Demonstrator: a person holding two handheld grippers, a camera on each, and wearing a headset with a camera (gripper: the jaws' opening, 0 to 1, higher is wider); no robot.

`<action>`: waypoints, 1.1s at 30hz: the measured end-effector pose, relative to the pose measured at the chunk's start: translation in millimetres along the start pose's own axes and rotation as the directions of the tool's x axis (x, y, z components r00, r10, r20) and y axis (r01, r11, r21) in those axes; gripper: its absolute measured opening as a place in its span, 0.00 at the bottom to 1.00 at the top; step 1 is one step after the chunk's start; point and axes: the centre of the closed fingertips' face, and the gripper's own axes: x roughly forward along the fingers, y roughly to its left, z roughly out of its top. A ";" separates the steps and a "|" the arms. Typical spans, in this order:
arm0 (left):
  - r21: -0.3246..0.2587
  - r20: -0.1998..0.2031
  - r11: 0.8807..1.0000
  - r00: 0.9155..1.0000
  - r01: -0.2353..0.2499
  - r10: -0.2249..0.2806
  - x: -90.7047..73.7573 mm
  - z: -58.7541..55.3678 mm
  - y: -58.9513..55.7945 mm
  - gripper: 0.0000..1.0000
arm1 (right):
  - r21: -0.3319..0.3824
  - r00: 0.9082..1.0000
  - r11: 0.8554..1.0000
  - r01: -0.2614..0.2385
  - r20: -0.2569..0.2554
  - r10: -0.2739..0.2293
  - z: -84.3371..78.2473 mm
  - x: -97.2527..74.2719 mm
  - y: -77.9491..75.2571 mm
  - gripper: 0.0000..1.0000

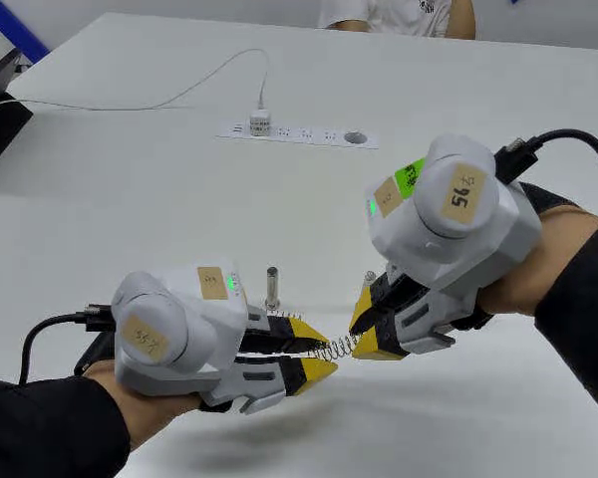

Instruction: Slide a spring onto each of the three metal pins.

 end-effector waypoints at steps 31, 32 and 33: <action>0.013 0.020 1.000 1.000 0.014 -0.014 0.7 6.7 -5.6 0.11 | -0.014 0.999 1.000 -0.007 0.050 0.008 20.7 3.9 6.7 0.14; 0.014 0.020 1.000 1.000 0.014 -0.014 0.8 6.8 -5.6 0.11 | -0.013 0.999 1.000 -0.007 0.051 0.008 20.6 4.2 6.6 0.14; 0.014 0.021 1.000 1.000 0.013 -0.013 0.8 7.1 -5.5 0.11 | -0.011 0.999 1.000 -0.010 0.052 0.010 20.6 4.6 7.1 0.13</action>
